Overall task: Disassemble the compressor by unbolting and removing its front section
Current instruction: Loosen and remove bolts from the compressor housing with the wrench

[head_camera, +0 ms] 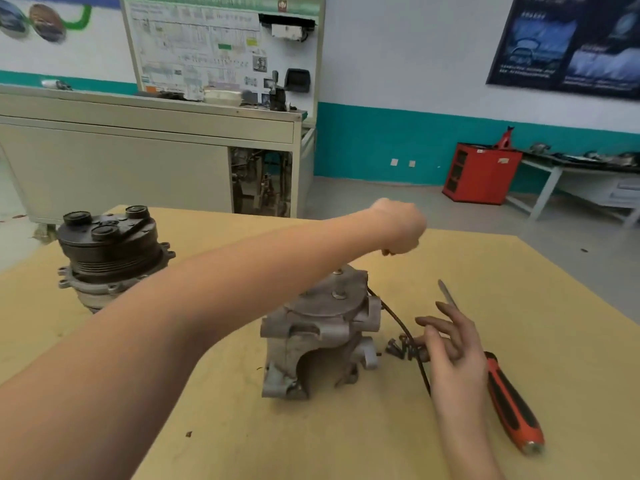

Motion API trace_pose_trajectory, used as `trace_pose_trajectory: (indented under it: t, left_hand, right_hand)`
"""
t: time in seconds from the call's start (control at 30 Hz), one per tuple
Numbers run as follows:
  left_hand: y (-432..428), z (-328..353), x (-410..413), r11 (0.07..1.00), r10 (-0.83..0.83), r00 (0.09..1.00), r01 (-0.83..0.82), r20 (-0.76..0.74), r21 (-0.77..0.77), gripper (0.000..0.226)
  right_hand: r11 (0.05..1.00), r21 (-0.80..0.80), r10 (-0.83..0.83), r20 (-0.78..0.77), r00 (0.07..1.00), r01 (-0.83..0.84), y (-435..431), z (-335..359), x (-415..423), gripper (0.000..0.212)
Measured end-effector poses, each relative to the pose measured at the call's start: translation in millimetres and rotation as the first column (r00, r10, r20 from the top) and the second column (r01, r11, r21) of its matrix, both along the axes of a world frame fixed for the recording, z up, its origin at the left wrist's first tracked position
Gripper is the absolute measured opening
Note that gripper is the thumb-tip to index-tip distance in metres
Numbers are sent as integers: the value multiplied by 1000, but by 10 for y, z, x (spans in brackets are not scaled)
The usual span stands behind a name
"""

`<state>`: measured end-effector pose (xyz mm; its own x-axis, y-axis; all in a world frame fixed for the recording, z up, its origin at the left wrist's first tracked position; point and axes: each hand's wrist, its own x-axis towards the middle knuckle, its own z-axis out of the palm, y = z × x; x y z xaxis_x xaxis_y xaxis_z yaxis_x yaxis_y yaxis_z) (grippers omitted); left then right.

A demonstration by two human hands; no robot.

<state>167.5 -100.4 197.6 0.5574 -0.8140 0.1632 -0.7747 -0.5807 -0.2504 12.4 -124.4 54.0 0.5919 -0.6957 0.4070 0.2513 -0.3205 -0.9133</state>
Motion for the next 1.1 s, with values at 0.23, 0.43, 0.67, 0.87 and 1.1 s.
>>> trace_pose_trajectory:
  t: [0.23,0.43,0.67,0.87,1.1]
  left_hand:
    - [701,-130,776,885,282,933,-343,-223,-316,24]
    - [1559,-363,982,622,312,875,-483,-371,-616,35]
    - [2424,-489,610,647,259,959,-261,-115,-716,38]
    - [2837,-377,-88,898,157,951,-25,266,-440,54]
    - [2590,-629,-1361,959,79,873,66,481,-276,51]
  right_hand:
    - [1000,-11,18,6,1000,-18,-2,-12,-6,38]
    - [999,-37,26,-6,1000,-26,0,-45,6,31]
    - [999,-26,36,-31,999,-37,4,-34,5,33]
    - [999,-40,29,-26,999,-30,23,-27,-10,35]
    - [998,-58,37,-26,999,-39,32,-20,-22,38]
